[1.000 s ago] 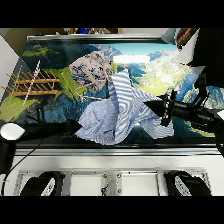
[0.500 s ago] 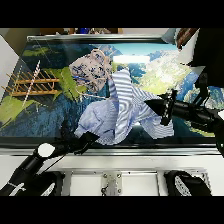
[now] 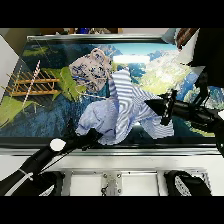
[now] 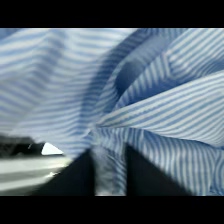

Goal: Fold the clothes and pants, and hang the long-sleeved shirts on hangers.

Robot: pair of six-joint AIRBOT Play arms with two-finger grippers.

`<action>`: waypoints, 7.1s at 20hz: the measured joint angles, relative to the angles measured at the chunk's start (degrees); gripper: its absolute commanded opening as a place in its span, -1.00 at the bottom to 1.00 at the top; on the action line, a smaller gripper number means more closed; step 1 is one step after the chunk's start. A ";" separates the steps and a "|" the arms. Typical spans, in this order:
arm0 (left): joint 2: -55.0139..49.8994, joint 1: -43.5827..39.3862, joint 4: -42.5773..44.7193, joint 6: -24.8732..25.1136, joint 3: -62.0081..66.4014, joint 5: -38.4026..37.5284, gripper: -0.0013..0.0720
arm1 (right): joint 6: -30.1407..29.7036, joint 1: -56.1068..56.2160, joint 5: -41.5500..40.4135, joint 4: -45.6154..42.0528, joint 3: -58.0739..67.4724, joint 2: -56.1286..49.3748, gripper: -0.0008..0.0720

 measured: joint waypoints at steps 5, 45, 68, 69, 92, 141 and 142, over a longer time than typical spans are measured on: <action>-4.00 8.92 1.49 5.33 6.08 -4.74 -0.93 | 4.90 0.00 0.17 -2.03 0.87 3.32 -0.95; -26.93 18.43 42.56 18.08 85.02 -54.99 0.57 | 22.25 -0.02 10.69 4.26 1.42 15.10 -0.95; -6.36 26.53 42.60 16.28 69.70 -45.27 -0.92 | -8.55 -6.47 -45.03 12.92 3.48 21.73 -0.95; -5.11 26.53 42.60 16.31 67.63 -44.28 -0.92 | -10.62 -7.72 -49.33 12.96 3.54 22.82 -0.95; 1.55 26.53 42.62 16.44 57.90 -40.85 -0.92 | -7.89 -37.90 -81.66 -4.61 38.03 2.19 -0.95; 1.57 23.26 42.62 16.35 56.43 -43.58 -0.92 | 14.99 -18.16 -12.02 -13.79 31.26 2.58 0.92; 1.57 22.10 42.62 16.33 55.45 -43.39 -0.92 | 17.55 -12.72 -10.88 -17.51 29.75 2.12 0.92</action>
